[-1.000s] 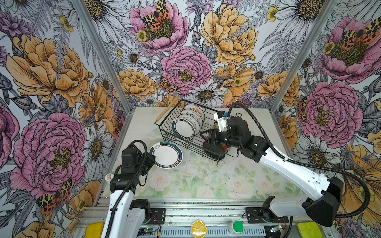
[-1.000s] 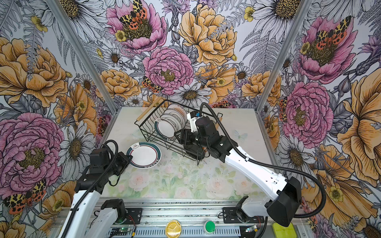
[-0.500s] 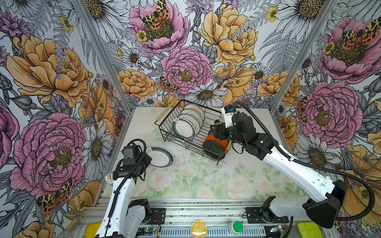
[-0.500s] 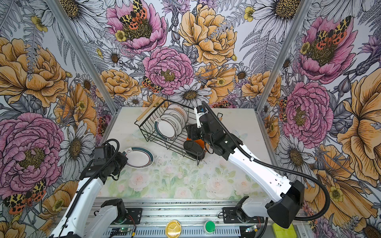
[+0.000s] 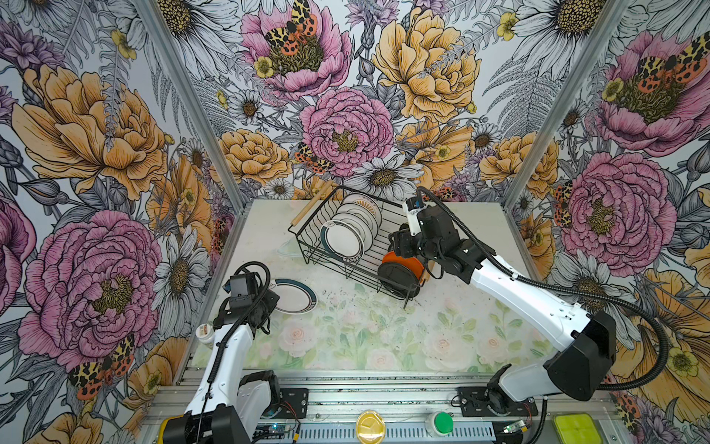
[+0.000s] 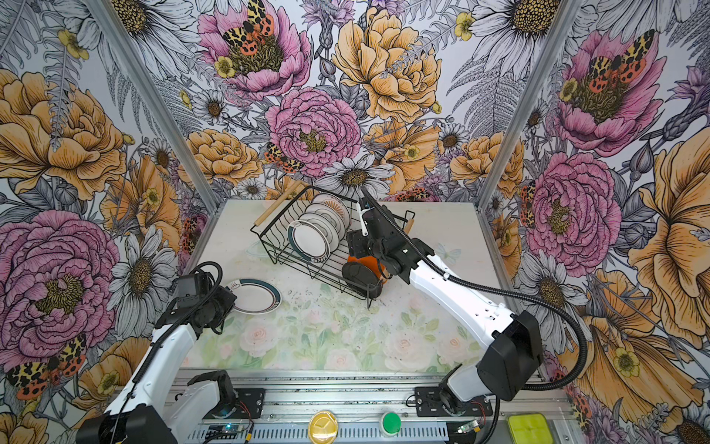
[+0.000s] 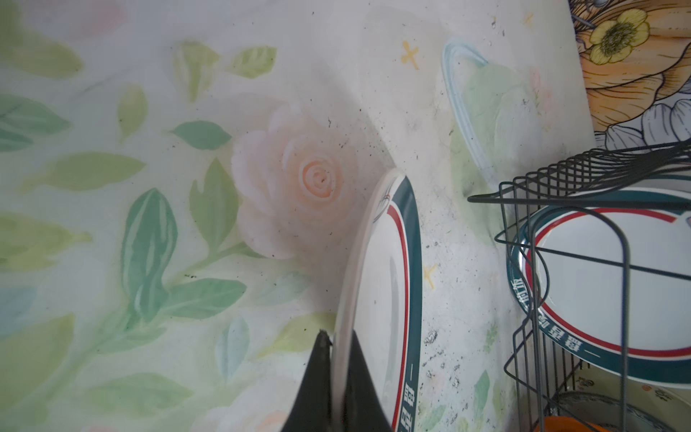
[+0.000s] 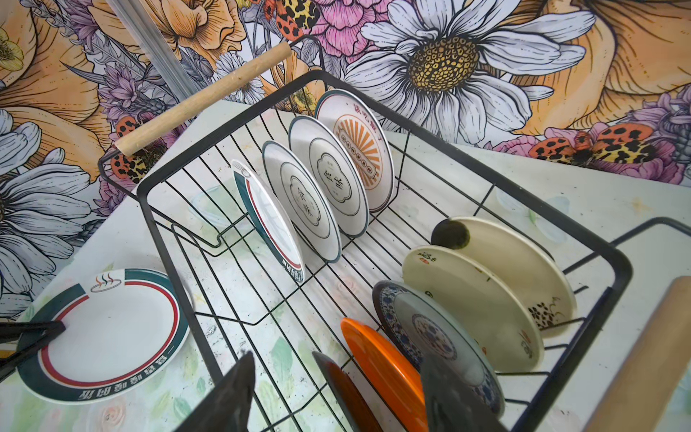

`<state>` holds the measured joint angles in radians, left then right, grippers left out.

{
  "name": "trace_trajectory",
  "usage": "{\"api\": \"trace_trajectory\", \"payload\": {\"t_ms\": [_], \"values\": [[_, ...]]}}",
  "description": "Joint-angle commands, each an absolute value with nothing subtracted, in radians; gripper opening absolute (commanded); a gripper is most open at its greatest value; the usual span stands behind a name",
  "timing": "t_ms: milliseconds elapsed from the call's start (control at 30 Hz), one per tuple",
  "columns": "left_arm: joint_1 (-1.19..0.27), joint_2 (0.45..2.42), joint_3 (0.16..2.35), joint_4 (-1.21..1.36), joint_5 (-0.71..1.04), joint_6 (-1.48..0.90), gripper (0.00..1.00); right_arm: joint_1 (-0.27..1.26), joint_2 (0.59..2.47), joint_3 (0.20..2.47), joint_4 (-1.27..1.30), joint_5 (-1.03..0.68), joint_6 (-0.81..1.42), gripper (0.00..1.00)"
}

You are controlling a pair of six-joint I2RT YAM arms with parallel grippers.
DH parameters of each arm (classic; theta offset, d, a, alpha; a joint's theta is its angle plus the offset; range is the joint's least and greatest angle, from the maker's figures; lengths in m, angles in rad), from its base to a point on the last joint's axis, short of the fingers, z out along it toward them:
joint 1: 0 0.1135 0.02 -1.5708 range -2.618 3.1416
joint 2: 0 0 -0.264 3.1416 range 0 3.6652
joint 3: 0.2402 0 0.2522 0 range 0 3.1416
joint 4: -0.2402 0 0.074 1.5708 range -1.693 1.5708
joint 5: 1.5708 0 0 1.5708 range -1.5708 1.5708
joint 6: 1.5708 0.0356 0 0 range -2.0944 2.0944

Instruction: Unload the plates from the dish rack

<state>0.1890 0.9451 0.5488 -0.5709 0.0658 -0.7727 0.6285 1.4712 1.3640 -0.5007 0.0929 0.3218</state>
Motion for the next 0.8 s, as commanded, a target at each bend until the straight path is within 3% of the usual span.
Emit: {"api": "trace_trajectory", "payload": {"t_ms": [0, 767], "values": [[0.205, 0.956, 0.532, -0.501, 0.045, -0.753, 0.03, 0.62, 1.496, 1.412, -0.5, 0.064, 0.304, 0.72], [0.238, 0.971, 0.454, -0.487, 0.051, -0.746, 0.21, 0.614, 1.612, 1.461, -0.505, -0.207, 0.251, 0.72]]}}
